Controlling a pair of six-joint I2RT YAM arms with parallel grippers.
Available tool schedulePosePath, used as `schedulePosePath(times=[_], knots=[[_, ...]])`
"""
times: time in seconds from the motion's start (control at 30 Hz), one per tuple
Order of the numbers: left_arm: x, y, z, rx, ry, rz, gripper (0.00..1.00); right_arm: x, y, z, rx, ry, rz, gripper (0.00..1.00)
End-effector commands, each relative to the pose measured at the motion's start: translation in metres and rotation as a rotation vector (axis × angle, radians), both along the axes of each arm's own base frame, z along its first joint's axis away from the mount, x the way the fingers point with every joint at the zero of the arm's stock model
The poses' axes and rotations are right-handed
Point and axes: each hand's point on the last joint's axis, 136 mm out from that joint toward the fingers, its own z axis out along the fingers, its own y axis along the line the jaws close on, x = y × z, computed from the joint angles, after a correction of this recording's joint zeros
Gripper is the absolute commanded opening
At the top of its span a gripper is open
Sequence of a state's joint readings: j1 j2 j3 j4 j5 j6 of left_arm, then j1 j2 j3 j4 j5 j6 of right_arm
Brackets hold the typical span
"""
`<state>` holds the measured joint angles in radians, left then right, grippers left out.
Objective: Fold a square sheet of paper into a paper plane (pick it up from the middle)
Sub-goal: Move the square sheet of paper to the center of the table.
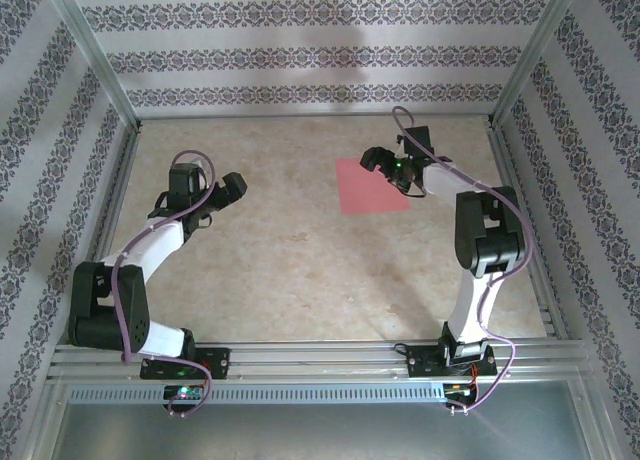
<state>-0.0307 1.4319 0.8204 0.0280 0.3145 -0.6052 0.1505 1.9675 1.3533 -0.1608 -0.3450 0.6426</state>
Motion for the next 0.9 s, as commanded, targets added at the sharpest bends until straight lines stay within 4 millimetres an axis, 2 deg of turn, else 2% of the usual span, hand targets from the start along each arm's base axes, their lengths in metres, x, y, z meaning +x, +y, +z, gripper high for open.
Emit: schedulePosePath(times=[0.0,0.2,0.47,0.67,0.87], knots=[[0.006,-0.018,0.011,-0.097,0.01,-0.054,1.0,0.002,0.007,-0.013,-0.028,0.075,-0.022,0.95],[0.01,-0.027,0.009,-0.107,0.018,-0.081,1.0,0.0,0.008,-0.039,-0.08,0.156,-0.032,0.91],[0.009,-0.037,-0.001,-0.114,0.052,-0.116,1.0,-0.02,0.012,-0.066,-0.107,0.261,-0.015,0.91],[0.011,-0.042,-0.004,-0.111,0.067,-0.126,1.0,-0.052,0.034,-0.071,-0.085,0.333,0.01,0.91],[0.011,-0.045,-0.009,-0.107,0.092,-0.125,1.0,-0.102,0.071,-0.072,-0.067,0.374,0.006,0.91]])
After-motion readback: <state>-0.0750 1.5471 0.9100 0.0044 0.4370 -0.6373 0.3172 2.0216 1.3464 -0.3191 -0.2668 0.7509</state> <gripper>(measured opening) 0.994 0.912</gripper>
